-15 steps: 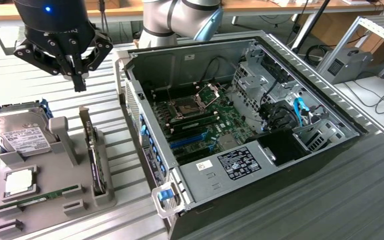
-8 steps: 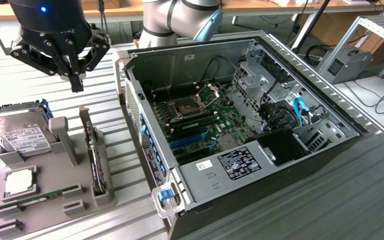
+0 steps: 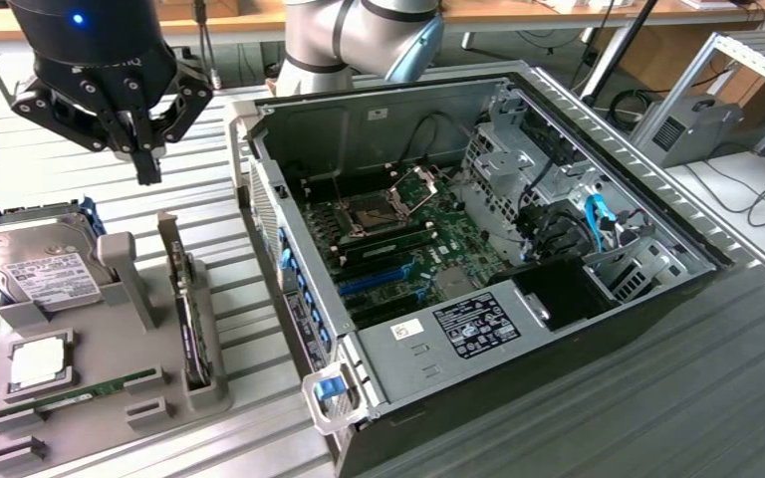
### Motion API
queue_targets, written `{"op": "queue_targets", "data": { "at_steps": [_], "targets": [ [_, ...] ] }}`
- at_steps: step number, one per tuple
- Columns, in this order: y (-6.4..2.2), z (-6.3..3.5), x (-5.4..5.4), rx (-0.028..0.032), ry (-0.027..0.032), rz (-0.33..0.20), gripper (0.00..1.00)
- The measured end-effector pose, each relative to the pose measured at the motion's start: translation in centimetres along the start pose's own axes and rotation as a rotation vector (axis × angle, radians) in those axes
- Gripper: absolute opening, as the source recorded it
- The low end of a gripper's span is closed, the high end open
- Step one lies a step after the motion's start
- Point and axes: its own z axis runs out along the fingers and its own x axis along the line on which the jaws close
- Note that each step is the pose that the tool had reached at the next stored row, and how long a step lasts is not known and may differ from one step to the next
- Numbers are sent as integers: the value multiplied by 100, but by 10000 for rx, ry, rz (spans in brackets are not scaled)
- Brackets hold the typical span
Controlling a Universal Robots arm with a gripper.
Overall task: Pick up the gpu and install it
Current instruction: 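Reach for the gpu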
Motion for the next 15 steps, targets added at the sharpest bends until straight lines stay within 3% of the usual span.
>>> {"op": "queue_targets", "data": {
  "at_steps": [15],
  "targets": [
    [-5, 0, 67, 0, 0, 0, 11]
  ]
}}
